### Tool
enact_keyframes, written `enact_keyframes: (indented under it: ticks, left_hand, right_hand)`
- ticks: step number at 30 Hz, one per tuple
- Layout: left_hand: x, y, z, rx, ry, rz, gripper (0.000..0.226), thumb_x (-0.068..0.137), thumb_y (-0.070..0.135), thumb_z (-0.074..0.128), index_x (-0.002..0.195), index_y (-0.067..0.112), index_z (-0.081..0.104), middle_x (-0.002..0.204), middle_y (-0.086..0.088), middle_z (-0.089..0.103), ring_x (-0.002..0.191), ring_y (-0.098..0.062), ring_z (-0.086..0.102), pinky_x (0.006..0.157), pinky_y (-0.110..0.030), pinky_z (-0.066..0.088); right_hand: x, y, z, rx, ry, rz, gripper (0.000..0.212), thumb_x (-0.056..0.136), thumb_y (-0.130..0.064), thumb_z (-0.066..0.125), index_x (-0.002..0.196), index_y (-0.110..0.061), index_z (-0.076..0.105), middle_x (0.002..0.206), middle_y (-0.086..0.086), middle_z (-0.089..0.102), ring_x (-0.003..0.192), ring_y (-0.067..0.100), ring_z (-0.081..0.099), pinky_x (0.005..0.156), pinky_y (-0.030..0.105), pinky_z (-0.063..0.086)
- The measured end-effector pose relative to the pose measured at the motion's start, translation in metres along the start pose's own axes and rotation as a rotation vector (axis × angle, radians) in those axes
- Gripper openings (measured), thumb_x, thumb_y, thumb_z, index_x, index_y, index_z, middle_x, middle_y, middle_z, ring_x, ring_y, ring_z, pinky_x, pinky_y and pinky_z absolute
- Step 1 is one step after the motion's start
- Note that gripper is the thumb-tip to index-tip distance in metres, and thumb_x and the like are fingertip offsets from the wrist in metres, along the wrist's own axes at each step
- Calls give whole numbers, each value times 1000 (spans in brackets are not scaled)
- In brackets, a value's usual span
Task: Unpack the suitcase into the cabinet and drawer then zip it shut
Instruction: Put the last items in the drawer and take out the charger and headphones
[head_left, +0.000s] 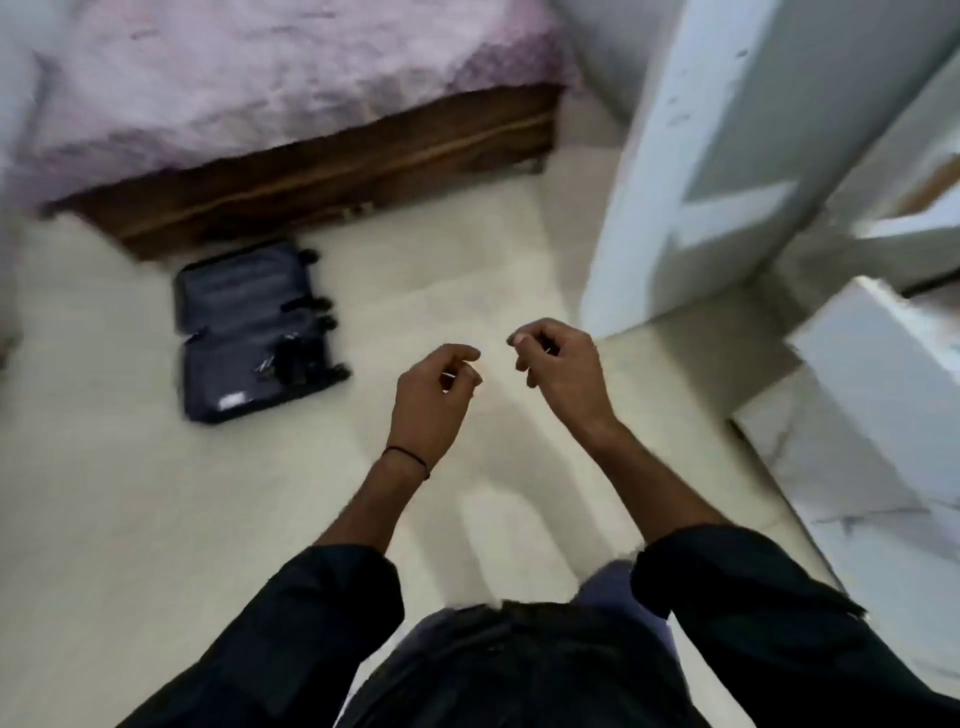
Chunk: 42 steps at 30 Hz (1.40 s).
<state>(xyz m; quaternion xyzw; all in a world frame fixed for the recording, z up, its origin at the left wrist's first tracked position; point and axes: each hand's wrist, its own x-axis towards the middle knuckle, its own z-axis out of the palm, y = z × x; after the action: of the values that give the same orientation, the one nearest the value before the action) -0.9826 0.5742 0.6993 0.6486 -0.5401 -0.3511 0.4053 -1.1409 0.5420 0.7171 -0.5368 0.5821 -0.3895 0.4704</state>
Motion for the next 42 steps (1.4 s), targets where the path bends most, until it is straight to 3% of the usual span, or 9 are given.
enact_keyframes:
  ticks: [4, 10, 14, 17, 23, 34, 37, 39, 42]
  left_hand:
    - [-4, -64, -135, -8, 165, -175, 21, 89, 8, 53, 98, 17, 68, 84, 0, 70, 75, -12, 68, 75, -36, 59]
    - [55, -143, -277, -84, 321, -288, 20, 90, 1, 53, 97, 12, 68, 87, -7, 71, 72, -17, 66, 59, -11, 47]
    - [117, -214, -353, -82, 328, -370, 17, 93, 4, 53, 99, 10, 67, 87, -4, 70, 72, -13, 65, 58, -9, 45]
    - [165, -264, -404, -65, 315, -466, 17, 92, 4, 53, 98, 11, 67, 82, -2, 69, 74, -19, 67, 68, -19, 52]
    - [248, -329, -490, -54, 242, -636, 20, 92, 5, 52, 101, 10, 69, 84, -5, 72, 69, -14, 64, 57, -5, 43]
    - [372, -484, -552, -99, -82, -734, 19, 92, 3, 52, 99, 5, 69, 87, -13, 73, 66, -15, 63, 53, -8, 43]
    - [399, -554, -540, -97, -181, -733, 14, 87, 10, 58, 84, 20, 68, 82, -10, 72, 75, -29, 69, 72, -32, 58]
    - [416, -607, -525, -83, -241, -733, 9, 79, 22, 58, 79, 25, 66, 81, -12, 71, 79, -31, 70, 79, -47, 58]
    - [439, -677, -495, -71, -280, -733, 18, 75, 29, 55, 82, 20, 68, 76, -12, 68, 78, -31, 67, 81, -48, 56]
  right_hand:
    - [4, -42, 146, 9, -217, -46, 15, 95, -12, 58, 90, -6, 71, 69, 3, 65, 51, 3, 55, 53, 15, 43]
    - [45, -63, 324, -78, -478, -41, 12, 94, -10, 61, 87, -6, 70, 66, 4, 64, 49, 1, 53, 49, 15, 42]
    - [111, -66, 427, -101, -518, 36, 13, 95, -12, 60, 88, -8, 70, 66, 2, 64, 50, 4, 53, 47, 14, 39]
    - [168, -65, 503, -129, -520, 125, 15, 94, -9, 57, 88, -7, 70, 67, 4, 63, 51, 8, 52, 45, 13, 37]
    - [256, -73, 633, -229, -551, 236, 15, 93, -8, 57, 92, -2, 70, 70, 4, 64, 48, 2, 52, 44, 12, 38]
    - [335, -23, 778, -267, -443, 462, 16, 92, -9, 55, 88, 0, 69, 70, 8, 64, 48, 3, 51, 46, 12, 39]
    - [354, 24, 812, -249, -405, 535, 17, 93, -10, 56, 88, -1, 69, 69, 8, 64, 51, 7, 52, 47, 13, 38]
    - [368, 70, 835, -234, -383, 582, 18, 94, -12, 56, 88, 0, 68, 69, 6, 65, 54, 10, 54, 48, 14, 40]
    - [394, 140, 862, -262, -389, 569, 19, 94, -17, 59, 83, -5, 67, 71, 4, 67, 59, 12, 58, 54, 21, 43]
